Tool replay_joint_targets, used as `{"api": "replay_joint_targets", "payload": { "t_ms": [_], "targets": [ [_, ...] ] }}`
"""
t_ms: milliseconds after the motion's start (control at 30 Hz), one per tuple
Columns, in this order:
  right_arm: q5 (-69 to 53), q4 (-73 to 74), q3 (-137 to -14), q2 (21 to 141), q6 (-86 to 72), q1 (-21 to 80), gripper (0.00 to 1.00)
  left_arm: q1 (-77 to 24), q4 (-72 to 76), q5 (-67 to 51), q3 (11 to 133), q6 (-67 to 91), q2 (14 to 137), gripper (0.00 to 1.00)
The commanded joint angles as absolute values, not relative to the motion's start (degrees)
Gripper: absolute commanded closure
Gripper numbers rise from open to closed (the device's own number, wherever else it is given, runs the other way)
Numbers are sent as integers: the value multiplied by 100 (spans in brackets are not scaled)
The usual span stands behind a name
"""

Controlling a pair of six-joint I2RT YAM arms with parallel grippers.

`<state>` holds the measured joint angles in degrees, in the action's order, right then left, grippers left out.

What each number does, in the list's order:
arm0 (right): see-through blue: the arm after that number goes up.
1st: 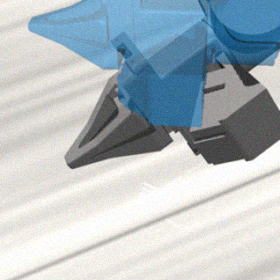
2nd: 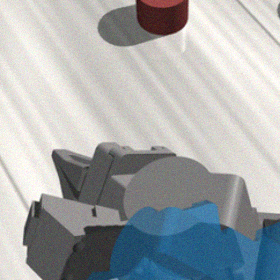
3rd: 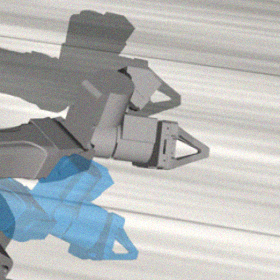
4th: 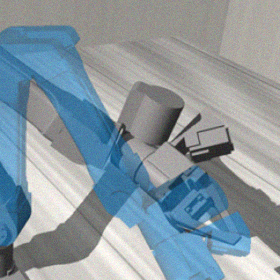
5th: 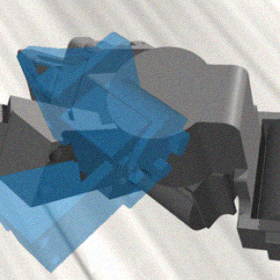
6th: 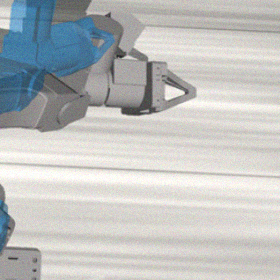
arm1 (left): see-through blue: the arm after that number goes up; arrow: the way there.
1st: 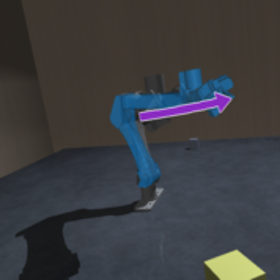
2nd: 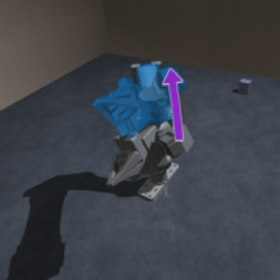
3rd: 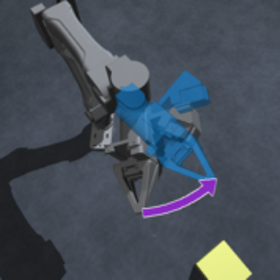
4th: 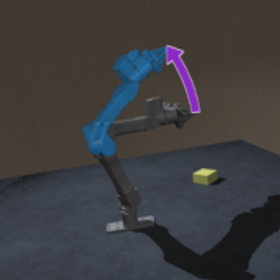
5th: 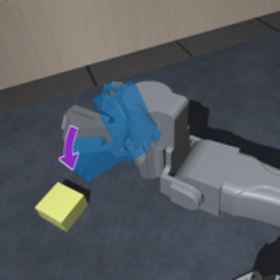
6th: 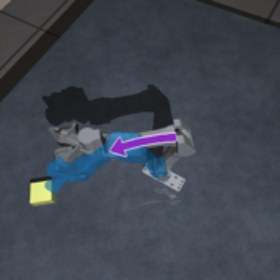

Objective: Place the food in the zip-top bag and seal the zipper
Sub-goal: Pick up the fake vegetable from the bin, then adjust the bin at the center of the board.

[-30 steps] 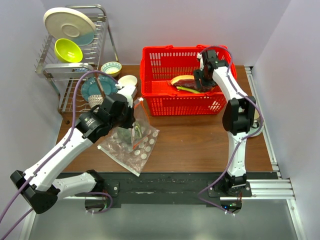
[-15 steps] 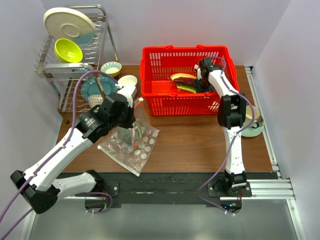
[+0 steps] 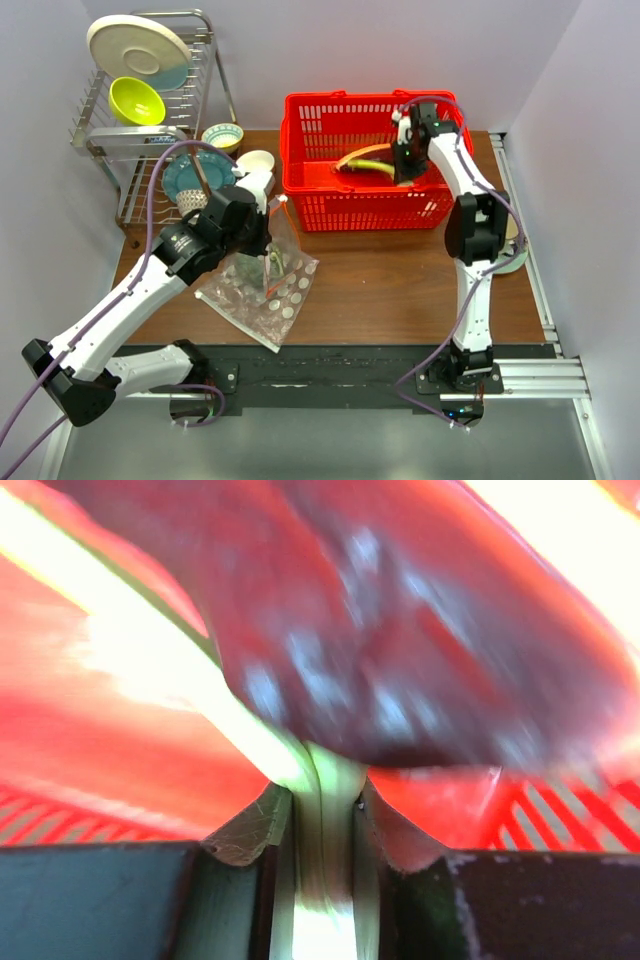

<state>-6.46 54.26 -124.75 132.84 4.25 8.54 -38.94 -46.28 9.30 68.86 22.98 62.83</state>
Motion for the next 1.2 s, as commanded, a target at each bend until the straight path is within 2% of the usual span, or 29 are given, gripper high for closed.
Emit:
{"api": "replay_joint_targets", "payload": {
  "t_ms": [0, 167, 500, 767, 900, 1167],
  "targets": [
    [-1239, 4782, -12498, 11875, 168, 896, 100, -3858, -4412, 923, 6935, 2303, 6258, 100],
    [-1529, 4360, -12165, 11146, 44, 896, 100, -3858, -4403, 896, 6900, 2338, 6223, 100],
    [-2205, 3964, -11848, 10627, -413, 888, 100, -3850, -4307, 826, 6759, 2435, 6091, 100],
    [-3057, 3253, -10900, 9976, -773, 896, 100, -3858, -4263, 817, 6776, 2443, 6091, 100],
    [-3866, 1965, -10118, 9476, -1439, 896, 100, -3858, -4201, 800, 6741, 2461, 6064, 100],
    [-4736, -698, -8641, 8491, -2949, 896, 100, -3858, -4245, 809, 6855, 2461, 5994, 100]
  ]
}}
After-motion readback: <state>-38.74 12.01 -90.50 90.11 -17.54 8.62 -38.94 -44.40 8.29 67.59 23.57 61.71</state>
